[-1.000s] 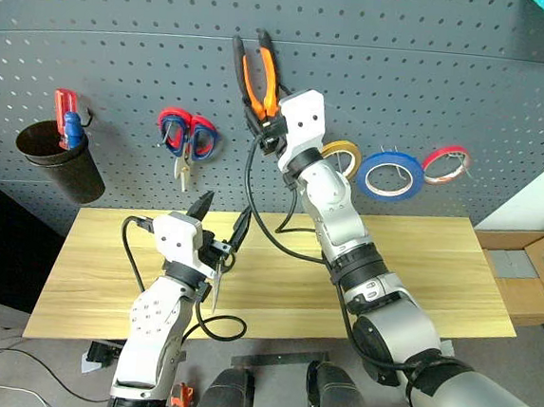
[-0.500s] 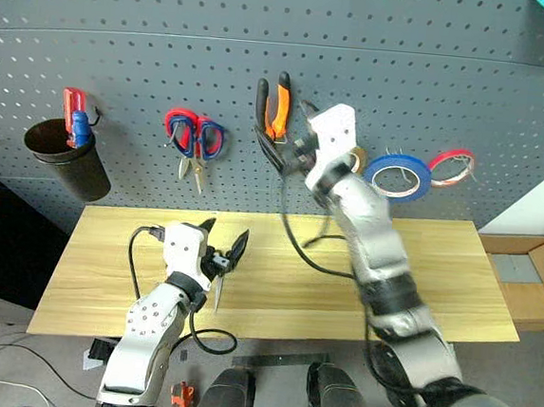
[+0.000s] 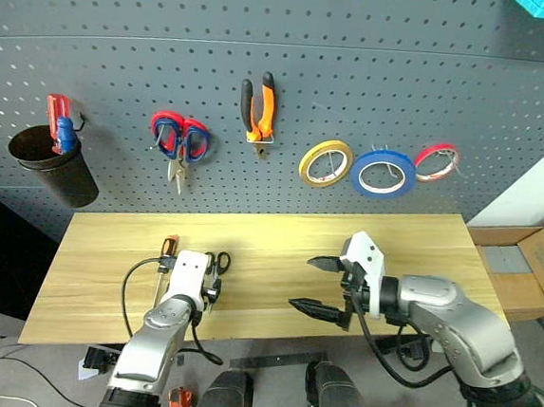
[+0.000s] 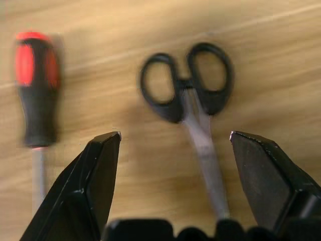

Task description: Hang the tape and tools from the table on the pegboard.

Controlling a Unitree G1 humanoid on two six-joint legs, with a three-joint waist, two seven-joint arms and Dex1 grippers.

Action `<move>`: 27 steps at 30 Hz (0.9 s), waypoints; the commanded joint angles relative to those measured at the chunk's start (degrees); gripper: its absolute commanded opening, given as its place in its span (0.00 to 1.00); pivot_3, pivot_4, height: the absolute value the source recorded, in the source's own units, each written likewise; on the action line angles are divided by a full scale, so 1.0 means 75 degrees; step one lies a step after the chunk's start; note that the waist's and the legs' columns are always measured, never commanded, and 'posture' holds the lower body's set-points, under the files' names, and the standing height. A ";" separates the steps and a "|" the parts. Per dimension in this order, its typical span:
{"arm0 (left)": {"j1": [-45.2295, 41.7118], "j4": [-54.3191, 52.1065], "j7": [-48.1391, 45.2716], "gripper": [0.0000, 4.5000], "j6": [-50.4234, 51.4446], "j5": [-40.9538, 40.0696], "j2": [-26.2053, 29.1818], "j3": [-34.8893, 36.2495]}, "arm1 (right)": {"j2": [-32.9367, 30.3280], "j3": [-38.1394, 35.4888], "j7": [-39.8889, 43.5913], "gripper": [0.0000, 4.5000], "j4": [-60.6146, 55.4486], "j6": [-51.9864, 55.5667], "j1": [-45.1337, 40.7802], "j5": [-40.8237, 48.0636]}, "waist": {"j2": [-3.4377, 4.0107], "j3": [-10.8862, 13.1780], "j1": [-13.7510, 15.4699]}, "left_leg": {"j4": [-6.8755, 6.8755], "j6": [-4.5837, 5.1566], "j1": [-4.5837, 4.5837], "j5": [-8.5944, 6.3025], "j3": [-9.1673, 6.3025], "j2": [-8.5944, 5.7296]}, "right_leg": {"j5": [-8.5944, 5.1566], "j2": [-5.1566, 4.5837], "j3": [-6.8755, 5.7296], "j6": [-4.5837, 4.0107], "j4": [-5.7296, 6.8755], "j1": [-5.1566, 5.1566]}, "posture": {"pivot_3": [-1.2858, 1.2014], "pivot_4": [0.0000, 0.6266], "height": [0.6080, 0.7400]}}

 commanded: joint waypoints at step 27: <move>-0.0801 0.1689 0.0668 0.75 0.0810 0.0031 -0.0886 0.0655 | -0.0436 0.0777 0.0169 1.00 -0.0051 -0.0048 0.0149 -0.0574 | -0.0009 0.0004 0.0072 | 0.0001 -0.0001 -0.0003 -0.0003 -0.0002 -0.0006 | 0.0001 -0.0006 -0.0005 0.0006 -0.0013 0.0005 | 0.47 0.41 1.00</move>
